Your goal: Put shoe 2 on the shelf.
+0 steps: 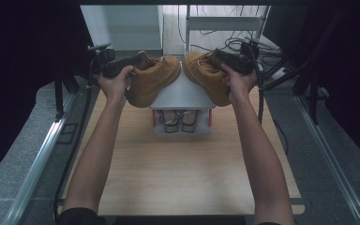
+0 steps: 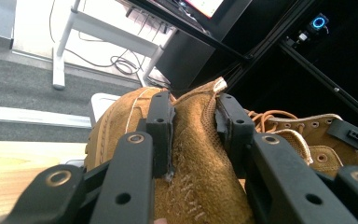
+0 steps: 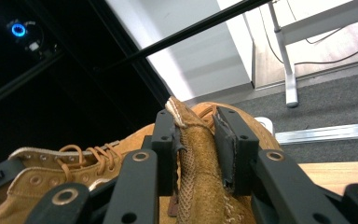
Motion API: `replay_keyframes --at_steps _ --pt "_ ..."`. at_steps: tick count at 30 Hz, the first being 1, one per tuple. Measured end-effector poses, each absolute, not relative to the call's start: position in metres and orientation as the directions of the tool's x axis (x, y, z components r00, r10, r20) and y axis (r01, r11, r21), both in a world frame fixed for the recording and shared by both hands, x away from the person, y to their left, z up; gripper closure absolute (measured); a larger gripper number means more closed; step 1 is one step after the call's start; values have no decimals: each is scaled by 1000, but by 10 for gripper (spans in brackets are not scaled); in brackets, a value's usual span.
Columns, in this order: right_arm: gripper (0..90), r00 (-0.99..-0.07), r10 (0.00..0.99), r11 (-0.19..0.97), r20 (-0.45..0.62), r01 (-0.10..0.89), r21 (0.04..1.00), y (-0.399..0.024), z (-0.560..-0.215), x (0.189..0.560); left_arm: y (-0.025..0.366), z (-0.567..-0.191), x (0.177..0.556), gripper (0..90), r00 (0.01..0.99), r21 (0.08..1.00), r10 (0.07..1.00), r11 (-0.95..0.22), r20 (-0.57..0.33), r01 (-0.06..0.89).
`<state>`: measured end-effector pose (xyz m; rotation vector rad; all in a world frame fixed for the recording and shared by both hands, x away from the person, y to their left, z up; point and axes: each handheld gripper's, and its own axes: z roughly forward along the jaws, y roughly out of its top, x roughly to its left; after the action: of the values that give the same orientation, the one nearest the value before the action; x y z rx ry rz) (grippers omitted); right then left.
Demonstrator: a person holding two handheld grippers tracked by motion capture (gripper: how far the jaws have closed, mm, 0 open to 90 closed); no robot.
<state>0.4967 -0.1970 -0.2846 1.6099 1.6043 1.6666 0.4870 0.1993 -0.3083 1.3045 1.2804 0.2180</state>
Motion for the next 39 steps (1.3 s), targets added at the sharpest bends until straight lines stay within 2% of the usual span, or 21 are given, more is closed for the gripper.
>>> replay_keyframes --at_steps 12,25,30,33,39 --pt "664 -377 866 -168 330 403 900 -198 -279 495 197 -309 485 695 369 785 735 353 -569 509" --pt "634 -378 868 -164 321 393 905 -203 -280 496 185 -314 485 689 378 780 722 357 -579 514" --pt "613 -377 861 -179 340 401 899 -212 -282 498 187 -314 486 639 400 779 708 343 -581 524" --pt "543 -389 861 -162 327 399 902 -213 -282 498 187 -313 486 585 409 788 713 331 -569 519" --pt "510 -394 864 -152 313 390 908 -217 -285 498 184 -307 484 515 425 823 752 268 -503 501"
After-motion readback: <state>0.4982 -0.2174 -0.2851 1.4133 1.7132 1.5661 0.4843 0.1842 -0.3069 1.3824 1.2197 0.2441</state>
